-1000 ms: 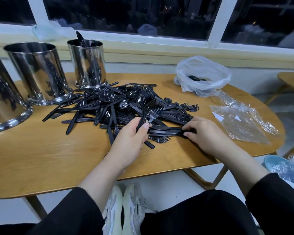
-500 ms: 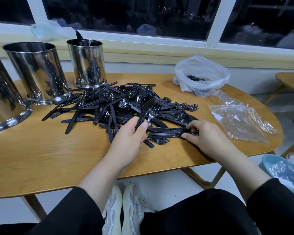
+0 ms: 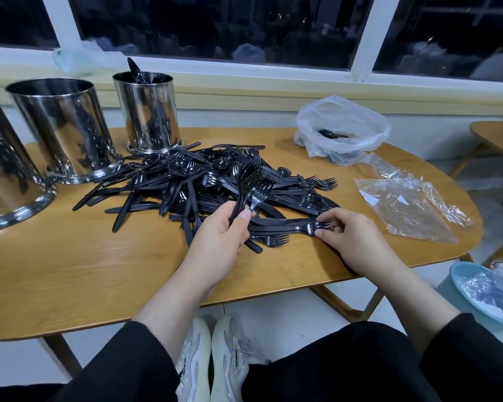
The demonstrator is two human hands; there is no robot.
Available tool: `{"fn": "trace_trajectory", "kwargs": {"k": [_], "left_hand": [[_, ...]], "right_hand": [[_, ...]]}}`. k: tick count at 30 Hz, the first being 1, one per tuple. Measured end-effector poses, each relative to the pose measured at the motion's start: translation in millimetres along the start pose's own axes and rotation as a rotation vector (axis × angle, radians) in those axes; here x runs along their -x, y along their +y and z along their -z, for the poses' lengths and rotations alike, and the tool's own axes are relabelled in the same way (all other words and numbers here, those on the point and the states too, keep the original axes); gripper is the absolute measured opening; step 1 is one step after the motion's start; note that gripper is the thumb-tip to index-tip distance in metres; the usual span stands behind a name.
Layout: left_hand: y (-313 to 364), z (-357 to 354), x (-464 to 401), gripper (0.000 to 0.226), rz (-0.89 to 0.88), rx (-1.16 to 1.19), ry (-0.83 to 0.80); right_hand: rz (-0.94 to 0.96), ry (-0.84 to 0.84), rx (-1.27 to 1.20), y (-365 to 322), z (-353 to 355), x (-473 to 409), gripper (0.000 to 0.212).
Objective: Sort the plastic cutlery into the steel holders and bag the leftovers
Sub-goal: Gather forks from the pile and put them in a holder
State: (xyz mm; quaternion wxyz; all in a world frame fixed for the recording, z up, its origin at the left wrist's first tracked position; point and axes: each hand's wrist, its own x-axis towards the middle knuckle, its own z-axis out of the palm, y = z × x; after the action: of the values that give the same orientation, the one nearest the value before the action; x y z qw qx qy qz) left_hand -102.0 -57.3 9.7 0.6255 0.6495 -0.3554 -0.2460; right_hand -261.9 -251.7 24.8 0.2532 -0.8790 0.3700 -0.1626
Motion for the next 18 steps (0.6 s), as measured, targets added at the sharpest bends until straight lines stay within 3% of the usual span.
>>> {"fn": "trace_trajectory", "kwargs": {"k": [9, 15, 18], "left_hand": [[-4, 0, -3, 0.022, 0.014, 0.046, 0.03], [-4, 0, -4, 0.022, 0.03, 0.079, 0.06], [-5, 1, -5, 0.024, 0.043, 0.075, 0.105]], "right_hand": [[0.035, 0.367, -0.298, -10, 13, -7, 0.01], [0.087, 0.378, -0.423, -24, 28, -15, 0.014], [0.14, 0.208, -0.537, -36, 40, -8, 0.016]]}}
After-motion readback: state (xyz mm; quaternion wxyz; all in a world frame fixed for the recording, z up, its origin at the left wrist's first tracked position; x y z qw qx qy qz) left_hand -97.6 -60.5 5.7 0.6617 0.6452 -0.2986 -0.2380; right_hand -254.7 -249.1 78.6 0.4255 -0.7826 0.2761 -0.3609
